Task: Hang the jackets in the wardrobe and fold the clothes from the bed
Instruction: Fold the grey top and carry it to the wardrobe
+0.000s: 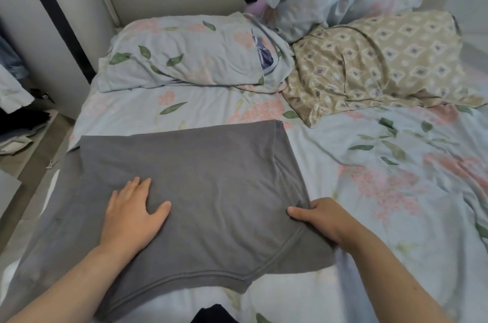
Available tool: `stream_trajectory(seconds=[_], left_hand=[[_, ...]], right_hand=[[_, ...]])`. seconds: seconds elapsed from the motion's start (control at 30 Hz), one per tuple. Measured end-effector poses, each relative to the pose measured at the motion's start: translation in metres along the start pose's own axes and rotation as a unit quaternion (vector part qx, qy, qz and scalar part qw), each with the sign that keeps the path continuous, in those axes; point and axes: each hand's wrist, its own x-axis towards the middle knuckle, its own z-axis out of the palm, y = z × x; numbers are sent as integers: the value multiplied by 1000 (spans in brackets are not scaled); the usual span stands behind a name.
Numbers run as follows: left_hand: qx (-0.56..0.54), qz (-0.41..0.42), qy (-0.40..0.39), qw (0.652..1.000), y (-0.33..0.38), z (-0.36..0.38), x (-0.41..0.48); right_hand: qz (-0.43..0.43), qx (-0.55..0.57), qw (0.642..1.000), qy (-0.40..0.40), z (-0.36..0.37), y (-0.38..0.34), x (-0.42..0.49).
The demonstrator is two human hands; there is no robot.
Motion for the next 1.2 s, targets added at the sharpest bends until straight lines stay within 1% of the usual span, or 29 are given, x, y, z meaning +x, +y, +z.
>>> stream_trajectory(seconds=[0.07, 0.1, 0.17, 0.23, 0.27, 0.33, 0.4, 0.47, 0.57, 0.63, 0.7, 0.8, 0.87, 0.93, 1.03, 1.07, 1.1, 1.2], left_hand=[[-52, 66, 21, 996, 48, 2, 12], [-81, 111, 13, 991, 77, 4, 19], [-137, 180, -27, 974, 141, 10, 34], [-159, 200, -72, 964, 201, 18, 52], [-153, 186, -99, 966, 227, 22, 60], [-117, 124, -142, 975, 262, 30, 73], [-74, 73, -138, 985, 276, 38, 80], [-57, 58, -117, 990, 279, 48, 81], [-84, 62, -105, 989, 275, 53, 82], [-137, 57, -116, 982, 265, 47, 82], [-251, 16, -132, 959, 250, 38, 83], [-434, -94, -136, 885, 224, 25, 74], [-502, -146, -152, 839, 206, 15, 66], [-550, -171, -174, 799, 186, 0, 63], [-624, -205, -178, 732, 152, -36, 65], [-645, -202, -170, 717, 140, -47, 66], [-656, -194, -162, 711, 128, -58, 68], [-669, -169, -136, 712, 86, -90, 70]], right_hand=[[-6, 66, 996, -58, -8, 0, 2], [-15, 75, 995, -70, -9, 1, 2], [-28, 83, 993, -84, -6, 6, 3], [-36, 96, 991, -86, -4, 9, 3], [-38, 99, 991, -85, -4, 9, 3], [-38, 97, 991, -84, -4, 10, 6], [-40, 93, 991, -83, -3, 11, 8], [-40, 94, 991, -85, -2, 13, 9], [-45, 82, 992, -91, -3, 12, 8], [-51, 68, 992, -90, -4, 11, 7], [-56, 60, 993, -82, -3, 10, 2], [-72, 8, 995, -66, 4, 2, -12], [-98, -10, 992, -79, 14, -12, -25], [-149, -12, 983, -102, 30, -35, -43], [-227, 4, 970, -91, 64, -78, -67], [-245, 15, 965, -91, 77, -93, -74], [-256, 25, 961, -100, 89, -107, -80], [-271, 57, 949, -149, 127, -147, -91]])
